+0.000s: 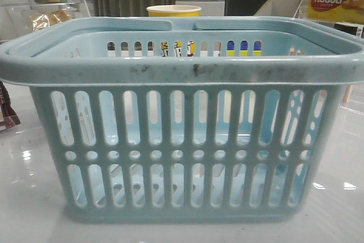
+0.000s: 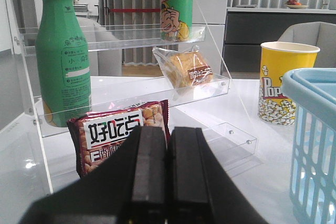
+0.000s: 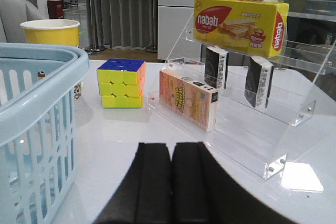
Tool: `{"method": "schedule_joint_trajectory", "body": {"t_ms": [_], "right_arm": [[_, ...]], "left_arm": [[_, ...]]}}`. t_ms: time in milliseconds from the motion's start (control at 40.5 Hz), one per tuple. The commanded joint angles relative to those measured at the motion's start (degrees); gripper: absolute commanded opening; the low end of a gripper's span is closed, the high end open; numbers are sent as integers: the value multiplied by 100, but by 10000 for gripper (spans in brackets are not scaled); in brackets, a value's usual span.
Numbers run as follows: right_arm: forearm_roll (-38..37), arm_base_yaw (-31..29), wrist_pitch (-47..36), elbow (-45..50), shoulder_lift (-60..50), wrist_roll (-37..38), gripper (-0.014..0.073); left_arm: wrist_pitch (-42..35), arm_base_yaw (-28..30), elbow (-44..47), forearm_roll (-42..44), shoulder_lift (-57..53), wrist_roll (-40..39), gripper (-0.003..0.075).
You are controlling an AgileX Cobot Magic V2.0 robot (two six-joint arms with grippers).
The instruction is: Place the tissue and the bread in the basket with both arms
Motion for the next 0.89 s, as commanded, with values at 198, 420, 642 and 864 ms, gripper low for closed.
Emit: {"method": "schedule_joint_trajectory", "body": {"t_ms": [198, 420, 642, 864], "right_arm": [[-36, 18, -540, -28, -104, -13, 57], [-36, 18, -540, -28, -104, -13, 57], [-36, 18, -540, -28, -104, -13, 57], [-36, 18, -608, -34, -104, -13, 57]], "left_arm": [[-532, -39, 29, -52, -96, 0, 93], [-532, -39, 29, -52, -96, 0, 93], [-532, -39, 29, -52, -96, 0, 93], [-594, -39, 29, -52, -96, 0, 93]]}}
